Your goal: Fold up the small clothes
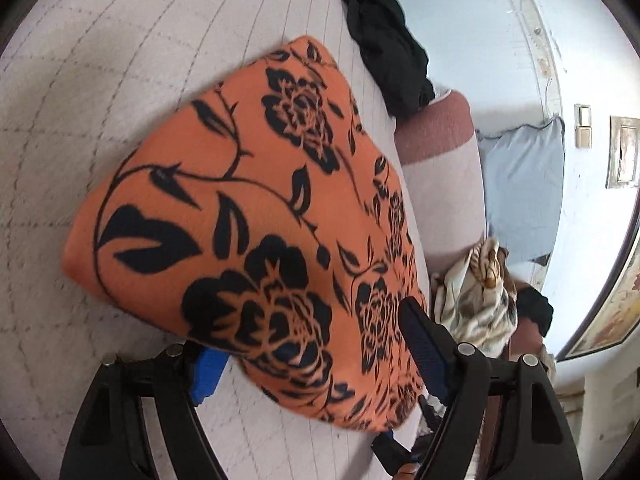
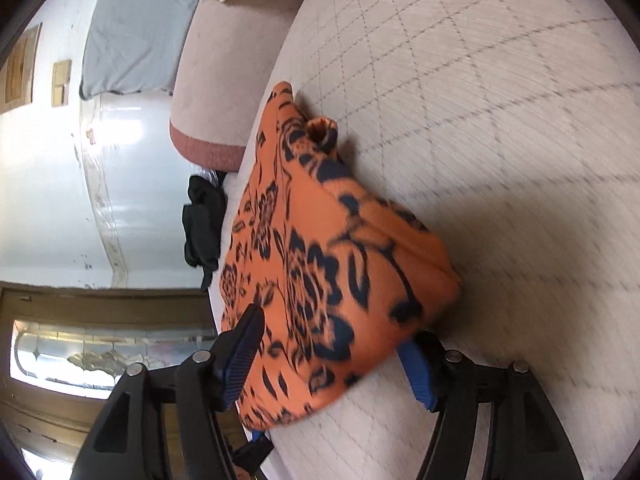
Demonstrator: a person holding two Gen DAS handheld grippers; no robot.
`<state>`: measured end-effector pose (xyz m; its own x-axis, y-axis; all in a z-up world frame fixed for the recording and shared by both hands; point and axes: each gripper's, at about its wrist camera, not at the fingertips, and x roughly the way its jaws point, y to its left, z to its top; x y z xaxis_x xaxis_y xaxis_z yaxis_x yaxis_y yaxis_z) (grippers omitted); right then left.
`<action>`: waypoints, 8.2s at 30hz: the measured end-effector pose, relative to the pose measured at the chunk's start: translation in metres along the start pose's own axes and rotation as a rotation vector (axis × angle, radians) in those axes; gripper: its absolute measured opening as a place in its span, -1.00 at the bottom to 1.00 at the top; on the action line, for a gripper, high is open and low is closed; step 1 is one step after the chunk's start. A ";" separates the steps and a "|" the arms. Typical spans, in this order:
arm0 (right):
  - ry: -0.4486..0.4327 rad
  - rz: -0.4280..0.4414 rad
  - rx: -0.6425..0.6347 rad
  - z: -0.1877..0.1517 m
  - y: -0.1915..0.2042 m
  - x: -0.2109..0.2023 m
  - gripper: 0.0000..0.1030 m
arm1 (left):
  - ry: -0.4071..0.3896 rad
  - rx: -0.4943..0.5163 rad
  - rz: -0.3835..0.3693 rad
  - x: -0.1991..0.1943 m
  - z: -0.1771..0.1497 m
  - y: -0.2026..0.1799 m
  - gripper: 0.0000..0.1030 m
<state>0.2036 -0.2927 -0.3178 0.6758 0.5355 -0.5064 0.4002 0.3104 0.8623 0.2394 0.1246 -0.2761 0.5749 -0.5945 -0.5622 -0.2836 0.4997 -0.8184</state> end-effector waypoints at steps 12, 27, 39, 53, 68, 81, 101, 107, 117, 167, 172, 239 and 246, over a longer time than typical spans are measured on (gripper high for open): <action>-0.133 -0.102 -0.157 0.008 0.032 0.035 -0.65 | -0.089 0.219 0.134 0.003 -0.005 -0.014 -0.65; -0.212 -0.131 -0.333 -0.064 0.055 -0.051 -0.69 | -0.046 0.278 0.144 -0.077 -0.063 0.004 -0.69; -0.081 -0.234 -0.184 -0.071 0.007 -0.082 -0.34 | 0.062 0.132 0.090 -0.080 -0.053 0.047 -0.41; -0.249 -0.303 -0.531 -0.118 0.080 -0.114 -0.32 | -0.037 0.135 0.072 -0.104 -0.042 0.044 -0.33; 0.156 -0.305 -0.655 -0.189 0.090 0.039 -0.45 | -0.101 0.085 0.093 -0.123 -0.031 0.068 0.23; 0.183 -0.283 -0.628 -0.184 0.089 0.054 -0.65 | -0.092 0.309 0.149 -0.090 -0.053 0.024 -0.58; 0.030 0.018 -0.358 -0.067 0.055 -0.088 -0.69 | 0.029 1.226 0.355 0.013 -0.222 -0.172 -0.41; 0.052 0.084 -0.175 -0.043 0.026 -0.097 -0.25 | 0.249 1.132 0.260 0.020 -0.232 -0.153 0.08; 0.136 0.061 -0.173 -0.043 0.039 -0.052 0.47 | 0.038 0.921 0.277 -0.051 -0.135 -0.096 0.46; 0.099 -0.563 -0.365 0.001 0.072 0.023 -0.50 | 0.186 1.002 0.252 0.048 -0.185 -0.089 0.67; 0.070 -0.560 -0.499 -0.011 0.123 0.025 -0.43 | 0.161 1.047 0.278 0.046 -0.189 -0.092 0.67; 0.072 -0.472 -0.448 -0.020 0.057 -0.034 -0.44 | 0.040 1.070 0.450 0.068 -0.158 -0.100 1.00; 0.008 -0.462 -0.531 0.002 0.103 -0.014 -0.44 | 0.032 1.077 0.456 0.069 -0.159 -0.103 1.00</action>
<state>0.2367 -0.2692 -0.2218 0.5041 0.2613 -0.8232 0.2873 0.8481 0.4451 0.1861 -0.0685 -0.2494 0.5640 -0.2304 -0.7930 0.3469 0.9375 -0.0256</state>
